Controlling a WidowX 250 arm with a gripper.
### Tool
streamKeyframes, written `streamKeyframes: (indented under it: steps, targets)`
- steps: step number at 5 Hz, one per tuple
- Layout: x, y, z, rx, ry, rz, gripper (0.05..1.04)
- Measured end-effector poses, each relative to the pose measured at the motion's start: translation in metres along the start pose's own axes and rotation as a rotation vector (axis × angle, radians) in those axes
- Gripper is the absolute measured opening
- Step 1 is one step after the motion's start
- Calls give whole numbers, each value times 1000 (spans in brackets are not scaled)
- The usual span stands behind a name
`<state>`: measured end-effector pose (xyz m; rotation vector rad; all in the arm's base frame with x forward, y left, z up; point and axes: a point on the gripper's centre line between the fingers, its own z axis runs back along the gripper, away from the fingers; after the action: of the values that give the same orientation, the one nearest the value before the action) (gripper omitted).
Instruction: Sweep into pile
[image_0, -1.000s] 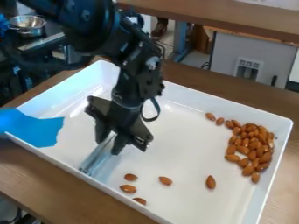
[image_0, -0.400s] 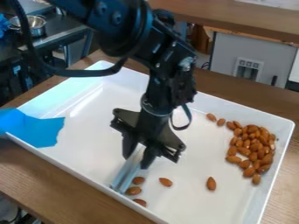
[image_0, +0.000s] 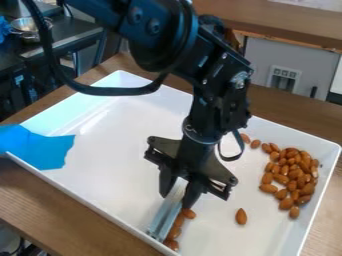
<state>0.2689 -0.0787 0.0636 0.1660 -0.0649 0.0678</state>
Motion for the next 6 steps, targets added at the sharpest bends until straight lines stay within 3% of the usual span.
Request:
streamKeyframes:
  steps: [1,2,4,6]
  targets:
    - [-4,-11,3,-33,12,51,354]
    - [-4,-21,3,-77,13,188,354]
    - [10,-27,2,-157,-48,593,354]
    - [22,-28,1,-212,-61,774,354]
